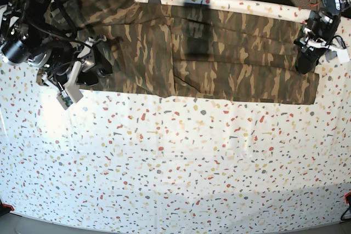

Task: Fold the T-shirt properly
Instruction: 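Move the left gripper to the strip's other end and grasp it, then lift the strip end with the left gripper and fold it toward the right gripper, then lower the folded end onto the shirt and open the left gripper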

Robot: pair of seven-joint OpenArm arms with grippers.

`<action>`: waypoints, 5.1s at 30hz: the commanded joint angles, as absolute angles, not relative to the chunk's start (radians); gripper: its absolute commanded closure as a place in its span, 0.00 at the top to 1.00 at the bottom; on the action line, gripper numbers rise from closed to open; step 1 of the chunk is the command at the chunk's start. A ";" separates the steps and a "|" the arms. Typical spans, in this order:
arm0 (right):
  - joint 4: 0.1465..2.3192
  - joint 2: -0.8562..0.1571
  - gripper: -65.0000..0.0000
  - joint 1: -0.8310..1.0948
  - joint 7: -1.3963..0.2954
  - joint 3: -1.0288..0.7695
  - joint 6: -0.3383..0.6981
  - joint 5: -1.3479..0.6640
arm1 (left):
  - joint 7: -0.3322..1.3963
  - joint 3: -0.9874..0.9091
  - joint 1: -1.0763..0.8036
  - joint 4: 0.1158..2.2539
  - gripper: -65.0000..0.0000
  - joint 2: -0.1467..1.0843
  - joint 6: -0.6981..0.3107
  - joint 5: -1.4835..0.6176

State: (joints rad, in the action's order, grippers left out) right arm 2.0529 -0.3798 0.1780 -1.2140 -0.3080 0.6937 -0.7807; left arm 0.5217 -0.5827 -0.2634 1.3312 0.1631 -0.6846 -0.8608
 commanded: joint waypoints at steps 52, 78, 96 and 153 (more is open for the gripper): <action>2.065 -0.390 0.41 0.169 -1.205 -0.314 0.698 -0.846 | 0.545 -0.585 -0.400 1.712 0.00 0.128 -0.601 -0.954; 2.065 -0.391 0.41 0.169 -1.205 -0.314 0.698 -0.846 | 0.618 0.080 -0.397 1.787 0.00 -0.091 -0.590 -0.810; 2.065 -0.391 0.41 0.169 -1.194 -0.314 0.698 -0.842 | 0.616 0.331 -0.312 1.788 0.41 -0.091 -0.698 -0.641; 1.951 -0.393 0.41 0.169 -1.171 -0.314 0.698 -0.736 | 0.575 0.347 -0.266 1.947 0.33 0.117 -0.322 -0.078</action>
State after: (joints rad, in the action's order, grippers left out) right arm 1.9373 -0.3794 0.1776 -1.1839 -0.3080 0.6937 -0.7246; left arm 0.6010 0.3470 -0.2714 1.9270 0.1200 -0.3199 -0.0677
